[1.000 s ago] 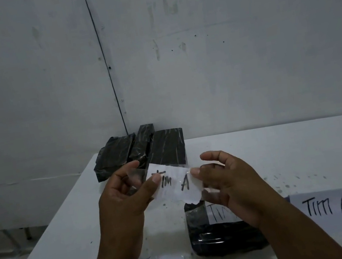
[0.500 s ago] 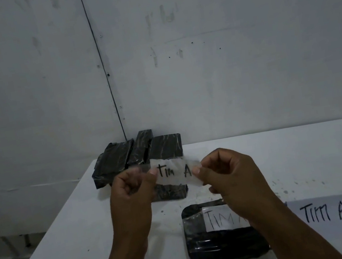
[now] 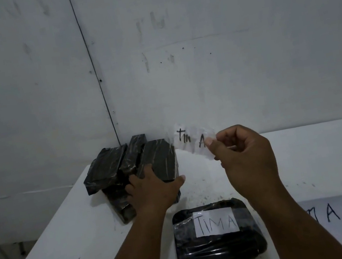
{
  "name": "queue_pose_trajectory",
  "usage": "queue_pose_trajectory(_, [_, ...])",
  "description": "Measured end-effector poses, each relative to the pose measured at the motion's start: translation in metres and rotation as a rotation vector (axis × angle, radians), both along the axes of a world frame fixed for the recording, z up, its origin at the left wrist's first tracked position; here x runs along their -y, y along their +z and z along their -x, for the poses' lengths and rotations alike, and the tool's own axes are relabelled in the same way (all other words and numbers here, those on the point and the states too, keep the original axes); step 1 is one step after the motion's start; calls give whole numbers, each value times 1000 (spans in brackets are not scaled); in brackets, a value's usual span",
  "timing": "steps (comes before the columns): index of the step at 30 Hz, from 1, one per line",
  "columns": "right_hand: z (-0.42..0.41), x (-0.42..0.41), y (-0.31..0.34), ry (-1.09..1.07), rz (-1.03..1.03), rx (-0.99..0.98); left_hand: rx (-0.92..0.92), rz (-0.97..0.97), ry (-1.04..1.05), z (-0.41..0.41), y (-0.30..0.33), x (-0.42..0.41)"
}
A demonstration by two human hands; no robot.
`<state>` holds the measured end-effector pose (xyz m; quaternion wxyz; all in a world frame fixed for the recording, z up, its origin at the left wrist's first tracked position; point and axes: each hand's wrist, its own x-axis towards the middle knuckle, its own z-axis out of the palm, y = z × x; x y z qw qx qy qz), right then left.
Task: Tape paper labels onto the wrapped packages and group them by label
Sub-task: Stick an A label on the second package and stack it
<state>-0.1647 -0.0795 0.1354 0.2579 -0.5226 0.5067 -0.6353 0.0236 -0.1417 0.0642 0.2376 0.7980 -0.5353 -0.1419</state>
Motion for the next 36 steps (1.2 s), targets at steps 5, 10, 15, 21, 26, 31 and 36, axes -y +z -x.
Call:
queue_pose_trajectory(5, [4, 2, -6, 8, -34, -2, 38, 55, 70, 4, -5, 7])
queue_pose_trajectory(10, [9, 4, -10, 30, -44, 39, -26, 233, 96, 2, -8, 4])
queue_pose_trajectory(15, [9, -1, -1, 62, -28, 83, -176, 420, 41, 2, 7, -3])
queue_pose_trajectory(21, [12, -28, 30, 122, 49, 148, -211, 675, -124, -3, 49, -40])
queue_pose_trajectory(26, [19, -66, 54, 233, 109, 190, -310, 609, -360, -18, 75, -106])
queue_pose_trajectory(31, [26, -107, 63, 366, 90, 236, -427, 442, -587, -34, 80, -176])
queue_pose_trajectory(36, [29, -142, 52, 498, 24, 230, -425, 368, -717, -35, 63, -220])
